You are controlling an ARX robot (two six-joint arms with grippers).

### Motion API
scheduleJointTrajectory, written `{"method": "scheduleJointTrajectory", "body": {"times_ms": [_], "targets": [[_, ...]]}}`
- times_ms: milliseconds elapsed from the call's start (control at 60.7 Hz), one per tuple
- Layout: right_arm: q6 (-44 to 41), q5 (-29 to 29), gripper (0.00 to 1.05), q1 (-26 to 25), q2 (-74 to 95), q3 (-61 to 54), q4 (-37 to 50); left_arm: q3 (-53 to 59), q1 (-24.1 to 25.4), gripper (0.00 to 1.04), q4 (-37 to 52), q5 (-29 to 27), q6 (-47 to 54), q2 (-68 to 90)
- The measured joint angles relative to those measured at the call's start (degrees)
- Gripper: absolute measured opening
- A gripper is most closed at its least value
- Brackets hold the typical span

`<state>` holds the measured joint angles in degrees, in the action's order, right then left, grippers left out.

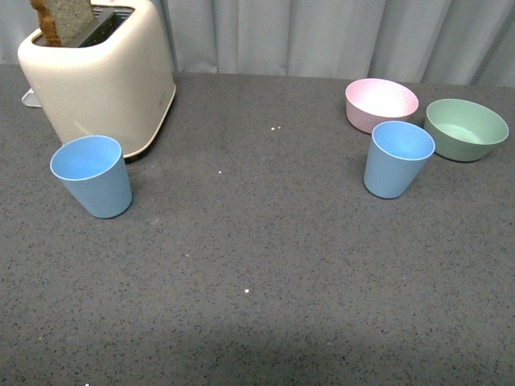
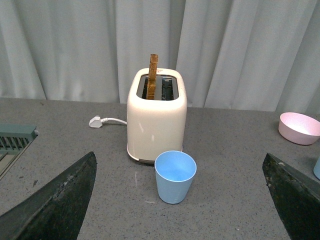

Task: Stack blue cups with both arms

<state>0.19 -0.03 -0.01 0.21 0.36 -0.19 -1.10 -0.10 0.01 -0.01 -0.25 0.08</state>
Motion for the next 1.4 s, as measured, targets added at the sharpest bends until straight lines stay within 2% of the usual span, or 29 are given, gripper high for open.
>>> {"method": "scheduleJointTrajectory", "body": {"times_ms": [1037, 1103, 1153, 1268, 1400], "targets": [[0.02, 0.00, 0.95, 0.00, 0.00, 0.00, 0.00, -0.11, -0.13, 0.98, -0.24, -0.74, -0.20, 0.24], [0.00, 0.00, 0.95, 0.00, 0.00, 0.00, 0.00, -3.41, -2.73, 0.98, -9.20, -10.62, -6.12, 5.66], [0.02, 0.02, 0.95, 0.00, 0.00, 0.00, 0.00, -4.46, -3.43, 0.98, -10.86, -14.53, -9.31, 10.14], [0.02, 0.00, 0.95, 0.00, 0.00, -0.02, 0.00, -7.26, -3.39, 0.98, -5.16, -12.74, -16.35, 23.30], [0.02, -0.02, 0.95, 0.00, 0.00, -0.02, 0.00, -12.52, -3.82, 0.98, 2.78, -9.38, -19.71, 38.60]]}}
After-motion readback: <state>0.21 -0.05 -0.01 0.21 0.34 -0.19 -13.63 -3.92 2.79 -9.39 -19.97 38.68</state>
